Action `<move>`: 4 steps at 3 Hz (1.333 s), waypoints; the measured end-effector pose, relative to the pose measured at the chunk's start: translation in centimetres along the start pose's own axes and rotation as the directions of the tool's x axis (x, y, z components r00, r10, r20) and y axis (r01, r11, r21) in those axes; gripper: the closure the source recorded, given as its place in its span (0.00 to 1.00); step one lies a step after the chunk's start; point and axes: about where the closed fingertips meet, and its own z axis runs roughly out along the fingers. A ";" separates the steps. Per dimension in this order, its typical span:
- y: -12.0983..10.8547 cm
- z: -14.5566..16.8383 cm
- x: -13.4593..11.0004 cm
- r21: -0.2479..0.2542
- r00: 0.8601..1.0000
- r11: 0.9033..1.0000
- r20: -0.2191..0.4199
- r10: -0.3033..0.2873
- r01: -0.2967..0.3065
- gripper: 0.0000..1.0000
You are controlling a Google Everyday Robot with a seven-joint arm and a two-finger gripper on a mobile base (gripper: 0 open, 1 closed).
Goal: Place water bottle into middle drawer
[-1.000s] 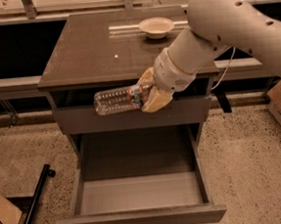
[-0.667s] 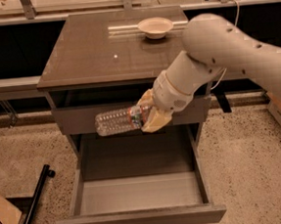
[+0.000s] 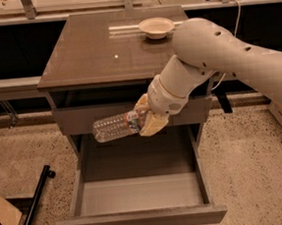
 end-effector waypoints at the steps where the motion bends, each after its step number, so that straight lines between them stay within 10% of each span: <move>1: 2.7 6.2 0.1 -0.095 0.997 0.995 0.066 0.027 -0.020 1.00; 3: 10.5 22.6 3.9 -0.294 0.979 0.953 0.162 0.123 -0.071 1.00; 4: 11.0 27.4 6.2 -0.301 0.965 0.948 0.201 0.169 -0.103 1.00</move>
Offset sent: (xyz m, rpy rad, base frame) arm -0.1039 0.0738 -0.2685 0.0984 0.4012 0.1101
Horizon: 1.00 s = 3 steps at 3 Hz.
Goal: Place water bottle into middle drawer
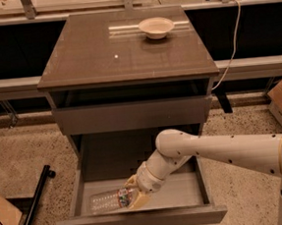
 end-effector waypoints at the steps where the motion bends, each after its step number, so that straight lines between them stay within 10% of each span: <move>1: 0.0 0.1 0.0 -0.002 1.000 1.000 0.001 0.001 -0.001 1.00; 3: -2.7 -1.3 1.6 0.161 1.000 0.987 0.000 0.005 -0.005 1.00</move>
Offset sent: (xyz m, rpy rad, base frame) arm 0.0335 -0.0167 0.0001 0.0360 -0.1810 -0.1980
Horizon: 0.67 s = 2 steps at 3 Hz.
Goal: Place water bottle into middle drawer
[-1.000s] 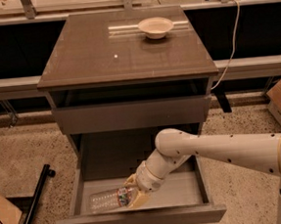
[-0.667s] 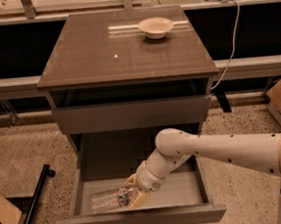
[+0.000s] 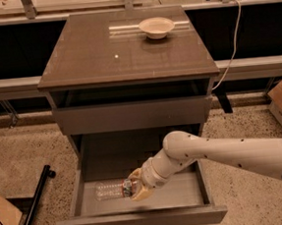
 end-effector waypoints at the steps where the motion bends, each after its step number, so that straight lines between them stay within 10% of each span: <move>1: -3.4 0.3 2.7 0.043 1.000 0.999 -0.024 0.015 -0.014 0.74; 2: -6.5 1.1 4.9 0.061 1.000 0.998 -0.014 0.025 -0.024 0.50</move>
Offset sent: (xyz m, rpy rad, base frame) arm 0.1035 -0.0319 -0.0661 -0.0037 -0.0441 -0.0886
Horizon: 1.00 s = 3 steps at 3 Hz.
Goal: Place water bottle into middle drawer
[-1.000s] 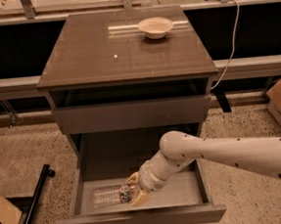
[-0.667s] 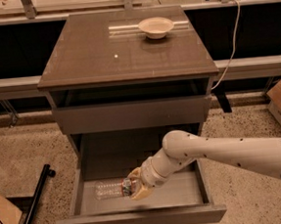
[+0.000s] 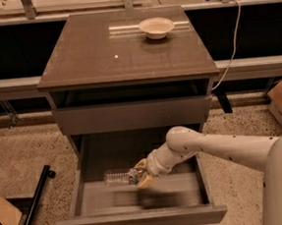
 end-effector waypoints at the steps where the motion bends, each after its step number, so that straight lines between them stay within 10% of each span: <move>1: -1.8 2.1 1.4 -0.032 1.000 0.999 0.027 0.012 -0.011 0.26; 3: -2.6 3.9 2.3 -0.067 0.998 0.997 0.063 0.030 -0.026 0.00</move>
Offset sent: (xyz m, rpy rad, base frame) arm 0.0337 0.0122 -0.0647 0.0966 0.1118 0.0269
